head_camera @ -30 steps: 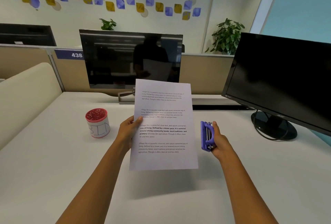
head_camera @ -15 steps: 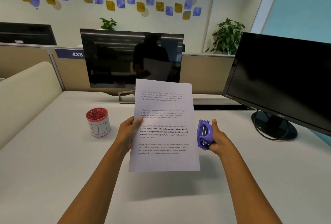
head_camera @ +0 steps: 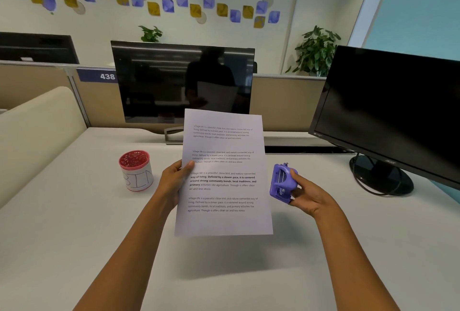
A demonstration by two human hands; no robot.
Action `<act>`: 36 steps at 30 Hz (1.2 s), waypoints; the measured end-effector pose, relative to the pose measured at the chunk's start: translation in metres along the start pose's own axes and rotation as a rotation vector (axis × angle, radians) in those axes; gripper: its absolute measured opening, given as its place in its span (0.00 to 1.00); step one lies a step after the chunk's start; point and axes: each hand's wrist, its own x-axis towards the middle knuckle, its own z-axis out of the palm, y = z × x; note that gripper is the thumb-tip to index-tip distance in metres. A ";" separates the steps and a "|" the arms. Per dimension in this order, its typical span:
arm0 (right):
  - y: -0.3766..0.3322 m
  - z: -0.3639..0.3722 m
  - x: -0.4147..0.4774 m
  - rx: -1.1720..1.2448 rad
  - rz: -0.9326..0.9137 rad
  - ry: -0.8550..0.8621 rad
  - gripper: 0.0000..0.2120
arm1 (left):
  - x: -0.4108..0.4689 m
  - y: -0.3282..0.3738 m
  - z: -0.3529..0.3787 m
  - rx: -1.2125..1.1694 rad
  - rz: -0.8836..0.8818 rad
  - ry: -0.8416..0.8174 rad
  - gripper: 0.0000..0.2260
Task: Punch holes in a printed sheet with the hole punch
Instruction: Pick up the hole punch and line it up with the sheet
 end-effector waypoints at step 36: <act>-0.003 0.011 0.007 -0.171 -0.145 -0.015 0.04 | -0.001 0.000 -0.003 -0.050 -0.005 -0.081 0.10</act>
